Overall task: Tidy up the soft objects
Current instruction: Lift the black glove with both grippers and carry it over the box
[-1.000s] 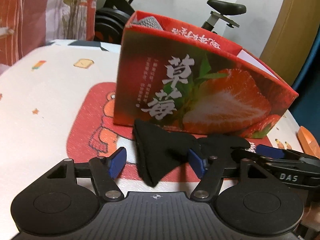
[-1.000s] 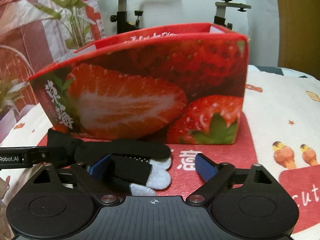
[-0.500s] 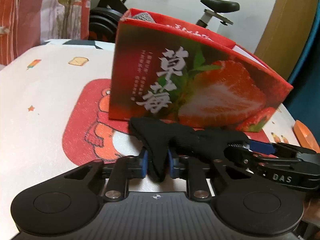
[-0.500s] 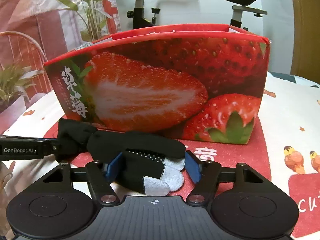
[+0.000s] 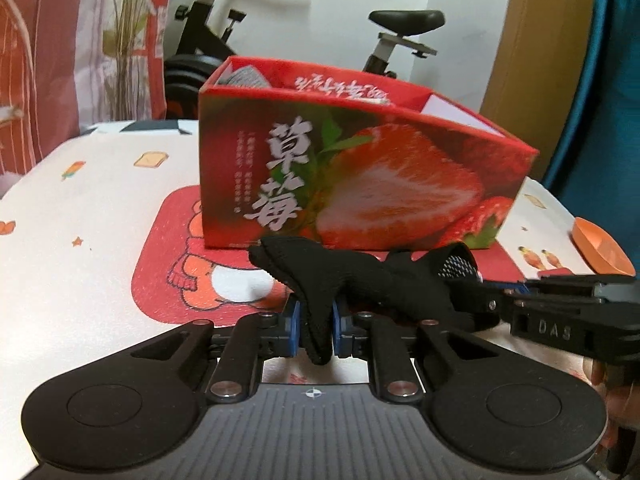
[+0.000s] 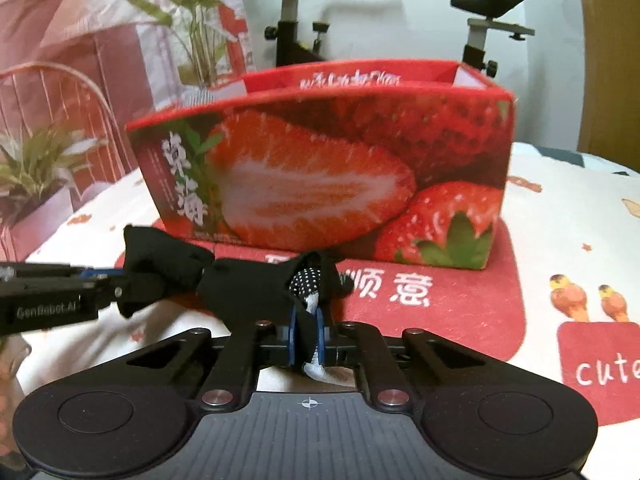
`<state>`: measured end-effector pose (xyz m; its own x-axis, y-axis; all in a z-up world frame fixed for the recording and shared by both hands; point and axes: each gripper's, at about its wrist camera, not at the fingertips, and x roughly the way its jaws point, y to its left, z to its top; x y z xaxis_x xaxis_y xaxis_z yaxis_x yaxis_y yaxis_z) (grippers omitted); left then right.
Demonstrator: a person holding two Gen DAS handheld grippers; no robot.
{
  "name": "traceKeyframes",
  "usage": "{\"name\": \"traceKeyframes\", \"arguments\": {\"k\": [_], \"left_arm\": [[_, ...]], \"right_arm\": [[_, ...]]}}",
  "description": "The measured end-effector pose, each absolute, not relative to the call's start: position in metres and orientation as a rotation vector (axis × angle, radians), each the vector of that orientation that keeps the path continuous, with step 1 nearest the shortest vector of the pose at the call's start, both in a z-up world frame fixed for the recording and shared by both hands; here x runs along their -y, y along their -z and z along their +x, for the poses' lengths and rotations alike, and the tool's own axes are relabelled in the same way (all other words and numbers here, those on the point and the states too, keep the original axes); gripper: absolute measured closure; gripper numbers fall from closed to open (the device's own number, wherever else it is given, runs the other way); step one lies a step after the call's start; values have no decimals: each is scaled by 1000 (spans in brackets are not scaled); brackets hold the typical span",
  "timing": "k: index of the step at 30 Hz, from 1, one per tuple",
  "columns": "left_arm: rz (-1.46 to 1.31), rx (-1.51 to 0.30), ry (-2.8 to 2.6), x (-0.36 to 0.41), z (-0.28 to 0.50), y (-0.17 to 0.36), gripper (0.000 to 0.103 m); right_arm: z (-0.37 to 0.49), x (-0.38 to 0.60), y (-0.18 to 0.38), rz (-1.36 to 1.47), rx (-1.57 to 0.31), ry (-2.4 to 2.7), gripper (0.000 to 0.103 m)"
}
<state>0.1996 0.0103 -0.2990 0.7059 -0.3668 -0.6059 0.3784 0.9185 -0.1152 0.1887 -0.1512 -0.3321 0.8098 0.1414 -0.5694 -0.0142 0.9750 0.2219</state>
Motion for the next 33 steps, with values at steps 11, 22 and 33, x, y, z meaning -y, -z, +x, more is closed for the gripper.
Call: {"name": "traceKeyframes", "arguments": {"k": [11,22,33], "left_arm": [[20,-605,418,-10,164,272,86],[17,-544,407,-15,143,251,86],[-4,-541,427,-15,154,237,86]], "right_arm": [[157,156,301,247,-527,-91,95],[137,149,273,236,-449,-96,95],[141,150,251,220,-419,-83,95]]}}
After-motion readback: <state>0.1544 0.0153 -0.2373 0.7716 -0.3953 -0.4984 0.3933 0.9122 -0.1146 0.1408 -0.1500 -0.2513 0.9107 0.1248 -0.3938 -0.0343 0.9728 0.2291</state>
